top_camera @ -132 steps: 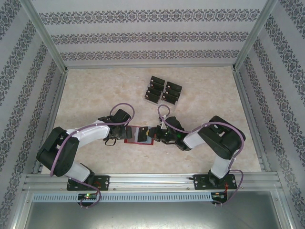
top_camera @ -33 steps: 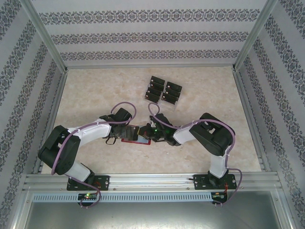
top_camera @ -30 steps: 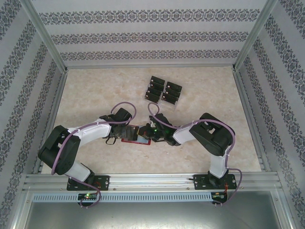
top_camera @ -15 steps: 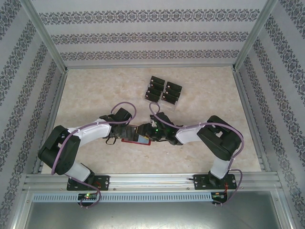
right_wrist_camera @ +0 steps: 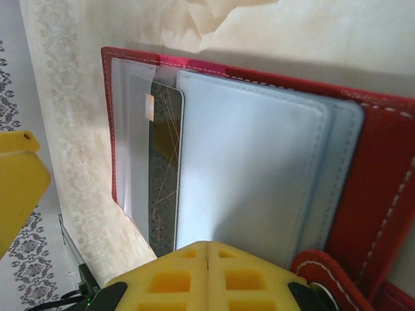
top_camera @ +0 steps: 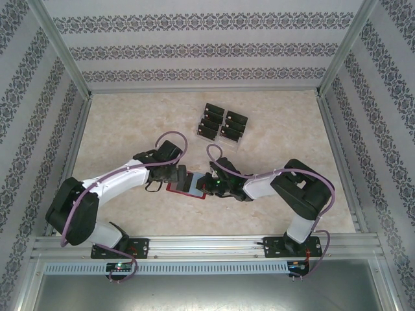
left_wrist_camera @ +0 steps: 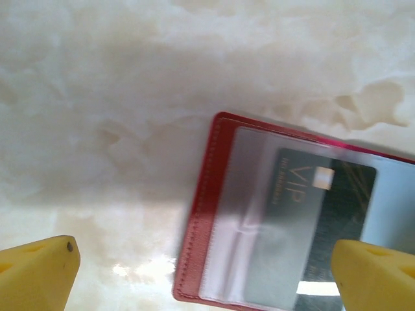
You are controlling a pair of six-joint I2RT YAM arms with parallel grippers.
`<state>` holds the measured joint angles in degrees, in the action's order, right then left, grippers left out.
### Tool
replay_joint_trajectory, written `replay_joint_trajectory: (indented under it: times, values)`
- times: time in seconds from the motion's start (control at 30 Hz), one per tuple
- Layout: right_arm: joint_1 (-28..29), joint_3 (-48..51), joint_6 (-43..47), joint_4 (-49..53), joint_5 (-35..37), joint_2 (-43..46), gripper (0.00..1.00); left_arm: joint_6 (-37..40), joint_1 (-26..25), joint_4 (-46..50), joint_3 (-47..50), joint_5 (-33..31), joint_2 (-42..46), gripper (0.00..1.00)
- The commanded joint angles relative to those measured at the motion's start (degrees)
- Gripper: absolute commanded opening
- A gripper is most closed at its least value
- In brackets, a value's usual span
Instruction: Put the credit cards into the card holder
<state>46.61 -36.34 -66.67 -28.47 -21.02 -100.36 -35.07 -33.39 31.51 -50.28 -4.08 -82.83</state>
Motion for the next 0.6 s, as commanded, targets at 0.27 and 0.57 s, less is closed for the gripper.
replay_joint_trajectory:
  times: [0.27, 0.57]
  values:
    - [-0.56, 1.52, 0.14, -1.14, 1.15, 0.86, 0.00, -0.94, -4.47, -4.90, -0.71, 2.76, -5.62, 1.00]
    - [-0.90, 1.62, 0.08, -1.16, 0.91, 0.69, 0.00, -1.03, -5.15, -6.81, 0.32, 2.31, -8.98, 1.00]
